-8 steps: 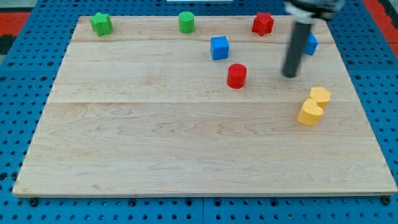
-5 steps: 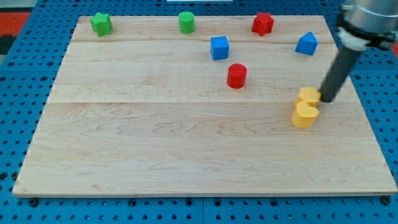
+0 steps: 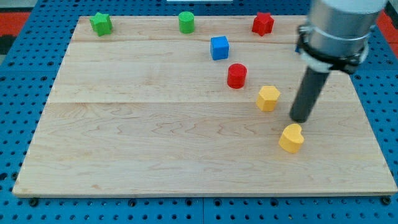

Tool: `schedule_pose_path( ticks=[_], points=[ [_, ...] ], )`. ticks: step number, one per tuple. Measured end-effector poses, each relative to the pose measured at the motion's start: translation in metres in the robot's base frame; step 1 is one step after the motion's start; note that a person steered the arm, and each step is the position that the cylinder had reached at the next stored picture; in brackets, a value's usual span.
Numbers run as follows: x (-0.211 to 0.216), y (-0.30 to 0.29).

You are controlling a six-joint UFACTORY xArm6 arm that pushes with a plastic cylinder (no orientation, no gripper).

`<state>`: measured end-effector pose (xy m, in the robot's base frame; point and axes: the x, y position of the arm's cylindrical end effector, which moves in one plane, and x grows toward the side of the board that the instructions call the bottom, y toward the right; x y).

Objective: Push the yellow hexagon to center left

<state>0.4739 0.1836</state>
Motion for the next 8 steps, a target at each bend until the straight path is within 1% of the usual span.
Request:
schedule_pose_path(
  ticks=[1, 2, 3, 4, 5, 6, 7, 8],
  points=[
    [-0.031, -0.046],
    [-0.050, -0.145],
    [-0.051, -0.259],
    [-0.046, -0.246],
    [-0.070, -0.214],
    [-0.094, -0.235],
    [-0.098, -0.325],
    [-0.104, -0.353]
  ],
)
